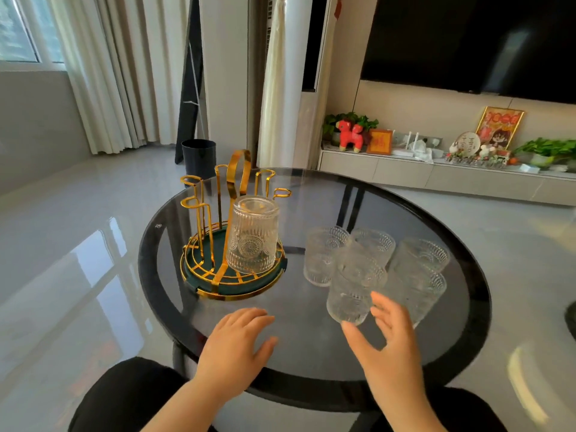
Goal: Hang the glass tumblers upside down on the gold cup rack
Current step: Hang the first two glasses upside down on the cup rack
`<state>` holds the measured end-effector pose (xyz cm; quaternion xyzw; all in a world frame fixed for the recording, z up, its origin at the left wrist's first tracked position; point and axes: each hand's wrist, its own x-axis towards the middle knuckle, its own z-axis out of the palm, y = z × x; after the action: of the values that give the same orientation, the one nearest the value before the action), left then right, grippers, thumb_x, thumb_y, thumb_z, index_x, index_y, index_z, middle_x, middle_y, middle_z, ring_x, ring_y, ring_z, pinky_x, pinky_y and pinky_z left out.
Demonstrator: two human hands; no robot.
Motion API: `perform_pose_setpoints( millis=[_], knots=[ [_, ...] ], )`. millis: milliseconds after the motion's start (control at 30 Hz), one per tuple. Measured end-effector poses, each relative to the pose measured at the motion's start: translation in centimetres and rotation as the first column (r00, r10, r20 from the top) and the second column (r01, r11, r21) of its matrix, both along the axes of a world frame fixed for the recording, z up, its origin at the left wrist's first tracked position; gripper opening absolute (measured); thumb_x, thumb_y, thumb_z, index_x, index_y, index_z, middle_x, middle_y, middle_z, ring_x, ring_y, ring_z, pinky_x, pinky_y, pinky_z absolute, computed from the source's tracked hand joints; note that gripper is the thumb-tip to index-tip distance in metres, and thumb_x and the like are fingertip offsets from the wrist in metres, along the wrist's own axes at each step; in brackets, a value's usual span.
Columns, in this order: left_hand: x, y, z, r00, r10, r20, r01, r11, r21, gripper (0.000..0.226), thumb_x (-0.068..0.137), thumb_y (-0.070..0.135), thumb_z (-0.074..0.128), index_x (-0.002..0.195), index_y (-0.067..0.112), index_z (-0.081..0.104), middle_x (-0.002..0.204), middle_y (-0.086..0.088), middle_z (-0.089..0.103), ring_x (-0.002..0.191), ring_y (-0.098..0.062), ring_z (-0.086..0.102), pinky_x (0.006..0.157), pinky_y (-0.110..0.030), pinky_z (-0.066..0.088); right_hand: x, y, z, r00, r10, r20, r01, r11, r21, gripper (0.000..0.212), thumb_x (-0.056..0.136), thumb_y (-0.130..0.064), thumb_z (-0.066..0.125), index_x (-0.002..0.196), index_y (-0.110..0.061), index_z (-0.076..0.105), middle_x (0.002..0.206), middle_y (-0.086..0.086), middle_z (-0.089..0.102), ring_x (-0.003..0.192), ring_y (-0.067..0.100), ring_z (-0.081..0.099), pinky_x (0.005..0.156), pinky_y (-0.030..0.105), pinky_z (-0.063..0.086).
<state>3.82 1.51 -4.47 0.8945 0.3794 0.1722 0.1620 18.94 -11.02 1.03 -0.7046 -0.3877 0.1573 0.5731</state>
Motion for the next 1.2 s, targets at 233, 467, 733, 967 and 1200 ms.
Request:
perform_pose_setpoints(
  millis=[233,467,733,967,1200],
  knots=[
    [0.3,-0.3,0.0,0.999,0.03,-0.04,-0.03,1.0,0.007,0.04,0.089,0.045,0.041,0.128,0.035,0.04,0.143,0.012,0.037,0.135,-0.008,0.027,0.113,-0.029,0.018,1.5,1.7,-3.8,0.976,-0.121,-0.181,0.095,0.984,-0.149,0.082,0.072,-0.022,0.069,0.136,-0.019,0.018,0.145,0.007,0.027,0.132,0.021,0.027,0.106,0.037,0.029],
    [0.4,-0.4,0.1,0.997,0.046,-0.054,-0.047,0.999,-0.022,0.041,0.088,0.046,0.04,0.128,0.036,0.039,0.144,0.014,0.035,0.136,-0.008,0.025,0.114,-0.03,0.017,2.0,5.0,-4.1,0.969,-0.168,-0.18,0.167,0.986,-0.021,0.095,0.067,-0.016,0.073,0.138,-0.014,0.011,0.146,0.009,0.027,0.133,0.022,0.029,0.109,0.034,0.028],
    [0.5,-0.4,-0.1,0.996,0.064,-0.06,-0.065,0.998,-0.021,0.041,0.088,0.048,0.039,0.127,0.039,0.037,0.144,0.017,0.033,0.136,-0.006,0.024,0.114,-0.029,0.017,2.3,7.3,-4.4,0.942,-0.317,-0.107,0.313,0.948,-0.06,0.086,0.061,-0.018,0.077,0.131,-0.01,0.027,0.135,0.013,0.043,0.122,0.029,0.043,0.1,0.044,0.041],
    [0.5,-0.4,-0.1,0.996,0.074,-0.058,-0.076,0.997,-0.027,0.041,0.088,0.048,0.039,0.127,0.04,0.037,0.144,0.017,0.033,0.136,-0.006,0.023,0.114,-0.029,0.016,2.0,6.6,-4.7,0.962,-0.259,-0.085,0.256,0.966,-0.041,0.08,0.059,-0.02,0.078,0.124,-0.013,0.032,0.124,0.005,0.044,0.111,0.02,0.045,0.087,0.034,0.044],
    [0.3,-0.3,0.0,0.996,0.063,-0.062,-0.066,0.997,-0.043,0.04,0.088,0.048,0.039,0.127,0.039,0.037,0.144,0.017,0.033,0.136,-0.006,0.023,0.114,-0.028,0.015,2.7,4.6,-2.6,0.972,-0.082,0.22,0.078,0.997,0.024,0.08,0.052,-0.015,0.081,0.119,-0.015,0.037,0.11,-0.006,0.04,0.1,0.009,0.042,0.08,0.016,0.034]
  ],
)
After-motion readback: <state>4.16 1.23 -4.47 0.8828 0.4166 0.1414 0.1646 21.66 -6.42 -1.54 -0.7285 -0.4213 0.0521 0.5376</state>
